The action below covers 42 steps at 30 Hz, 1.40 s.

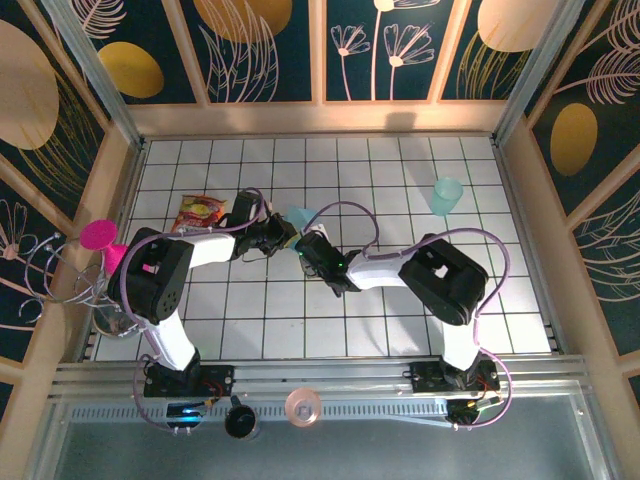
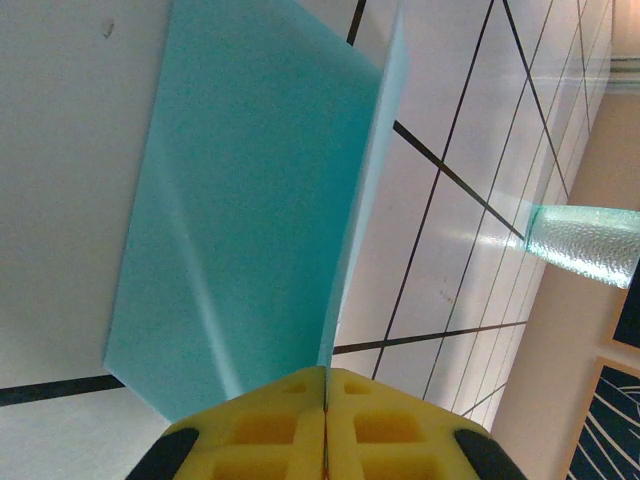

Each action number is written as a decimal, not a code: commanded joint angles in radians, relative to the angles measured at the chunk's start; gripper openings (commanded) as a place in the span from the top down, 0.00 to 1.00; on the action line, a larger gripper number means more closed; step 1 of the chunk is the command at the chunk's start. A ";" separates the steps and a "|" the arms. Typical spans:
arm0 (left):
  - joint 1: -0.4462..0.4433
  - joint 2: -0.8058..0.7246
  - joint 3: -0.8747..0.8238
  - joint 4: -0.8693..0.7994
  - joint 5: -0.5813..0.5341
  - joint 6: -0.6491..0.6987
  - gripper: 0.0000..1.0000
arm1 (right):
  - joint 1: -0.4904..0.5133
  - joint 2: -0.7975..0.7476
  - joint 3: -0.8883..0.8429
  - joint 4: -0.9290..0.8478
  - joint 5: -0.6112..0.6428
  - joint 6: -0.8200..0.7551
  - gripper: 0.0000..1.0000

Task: Fold a paper plane with a square sheet of paper (pick it up from the middle)
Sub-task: Fourth fold the wing at the center of the table.

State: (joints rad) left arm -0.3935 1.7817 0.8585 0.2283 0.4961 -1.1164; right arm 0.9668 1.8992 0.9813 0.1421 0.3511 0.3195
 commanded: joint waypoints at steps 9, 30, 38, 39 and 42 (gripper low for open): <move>-0.006 -0.001 0.019 0.000 0.005 -0.015 0.90 | 0.011 0.008 0.030 -0.012 0.052 -0.013 0.70; 0.102 -0.103 0.105 -0.212 -0.144 0.162 0.53 | 0.000 0.007 0.005 -0.032 -0.138 -0.071 0.89; 0.105 -0.165 0.042 -0.194 -0.151 0.177 0.51 | -0.048 -0.012 -0.001 -0.038 -0.292 -0.030 0.91; 0.105 -0.175 0.027 -0.179 -0.145 0.176 0.51 | -0.059 -0.017 -0.001 -0.038 -0.324 -0.022 0.92; 0.104 -0.205 -0.021 -0.127 -0.107 0.166 0.51 | -0.092 -0.033 -0.011 -0.026 -0.411 0.006 0.93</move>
State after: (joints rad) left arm -0.2878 1.6127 0.8795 0.0643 0.3611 -0.9642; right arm 0.8982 1.8896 0.9810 0.1349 0.0643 0.2874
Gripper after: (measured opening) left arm 0.486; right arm 0.077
